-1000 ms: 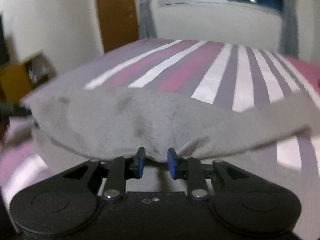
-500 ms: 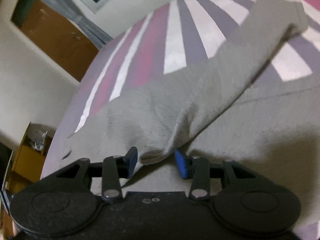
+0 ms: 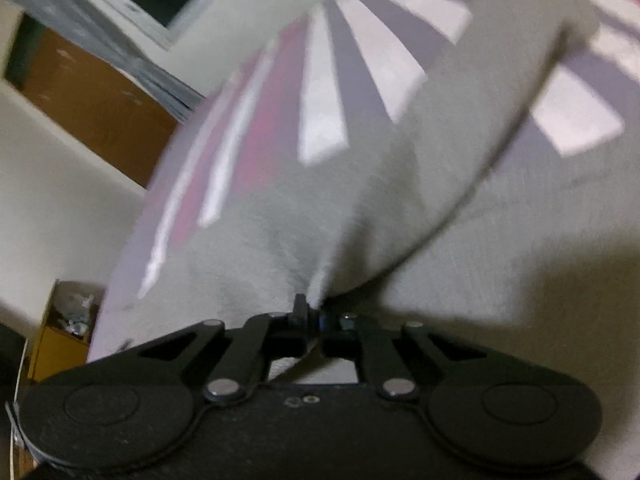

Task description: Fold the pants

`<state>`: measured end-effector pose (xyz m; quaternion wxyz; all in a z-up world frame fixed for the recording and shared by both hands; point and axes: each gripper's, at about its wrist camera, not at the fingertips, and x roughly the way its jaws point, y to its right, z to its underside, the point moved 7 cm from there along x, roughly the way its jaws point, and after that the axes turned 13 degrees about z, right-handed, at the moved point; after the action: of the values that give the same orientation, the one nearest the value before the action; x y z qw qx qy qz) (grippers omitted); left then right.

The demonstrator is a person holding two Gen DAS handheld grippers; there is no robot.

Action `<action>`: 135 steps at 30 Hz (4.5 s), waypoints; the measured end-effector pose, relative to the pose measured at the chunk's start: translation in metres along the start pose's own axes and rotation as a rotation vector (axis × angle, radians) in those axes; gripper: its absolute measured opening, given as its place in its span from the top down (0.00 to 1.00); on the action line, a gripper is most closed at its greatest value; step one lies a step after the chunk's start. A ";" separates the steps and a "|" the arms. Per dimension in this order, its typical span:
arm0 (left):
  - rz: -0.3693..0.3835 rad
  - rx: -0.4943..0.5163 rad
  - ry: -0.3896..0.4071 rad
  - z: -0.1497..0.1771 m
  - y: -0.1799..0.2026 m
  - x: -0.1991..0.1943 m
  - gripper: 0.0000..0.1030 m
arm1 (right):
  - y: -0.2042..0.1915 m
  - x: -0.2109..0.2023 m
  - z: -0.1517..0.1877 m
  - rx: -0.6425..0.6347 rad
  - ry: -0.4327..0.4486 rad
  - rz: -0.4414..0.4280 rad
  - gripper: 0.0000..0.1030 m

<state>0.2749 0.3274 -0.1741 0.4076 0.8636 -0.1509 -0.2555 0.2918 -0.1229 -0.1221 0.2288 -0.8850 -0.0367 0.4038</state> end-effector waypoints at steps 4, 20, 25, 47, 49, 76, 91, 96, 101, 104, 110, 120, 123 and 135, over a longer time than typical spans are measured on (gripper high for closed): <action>-0.057 0.031 -0.073 -0.009 -0.012 -0.005 0.75 | -0.004 -0.037 0.033 -0.033 0.050 -0.057 0.95; -0.201 0.137 -0.154 -0.010 -0.022 0.001 0.75 | 0.004 -0.016 0.094 -0.111 -0.059 0.048 0.94; -0.289 0.190 -0.126 -0.004 -0.004 -0.003 0.69 | 0.008 -0.007 0.094 -0.064 -0.069 0.100 0.84; -0.541 0.295 -0.181 0.031 -0.013 0.027 0.12 | 0.028 0.008 0.019 -0.251 -0.004 0.446 0.95; -0.534 0.298 -0.183 0.033 -0.013 0.024 0.12 | 0.031 -0.009 0.024 -0.240 0.025 0.398 0.97; -0.521 0.293 -0.181 0.041 -0.015 0.024 0.09 | 0.117 -0.068 0.067 -0.122 0.059 0.460 0.84; -0.524 0.298 -0.199 0.041 -0.016 0.030 0.03 | 0.097 -0.042 0.015 -0.495 0.019 0.571 0.97; -0.528 0.301 -0.206 0.041 -0.016 0.031 0.03 | 0.155 -0.067 0.050 -0.358 -0.089 0.581 0.95; -0.528 0.298 -0.207 0.042 -0.016 0.030 0.03 | 0.106 -0.087 0.021 -0.502 0.093 0.542 0.58; -0.531 0.298 -0.209 0.041 -0.016 0.031 0.03 | 0.077 -0.059 0.010 -0.676 0.097 0.561 0.59; -0.526 0.296 -0.218 0.040 -0.016 0.032 0.03 | 0.080 -0.033 -0.025 -0.680 0.127 0.646 0.96; -0.504 0.303 -0.247 0.039 -0.016 0.033 0.03 | 0.232 -0.173 0.001 0.285 0.387 0.371 0.96; -0.503 0.298 -0.254 0.037 -0.017 0.034 0.03 | 0.261 -0.156 0.028 0.391 0.343 0.342 0.96; -0.498 0.297 -0.254 0.038 -0.017 0.035 0.02 | 0.164 -0.108 0.044 -0.712 0.204 0.742 0.58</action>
<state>0.2831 0.2980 -0.2185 0.1800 0.8851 -0.0201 -0.4287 0.1677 -0.2797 -0.1426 -0.2420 -0.8963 0.1668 0.3321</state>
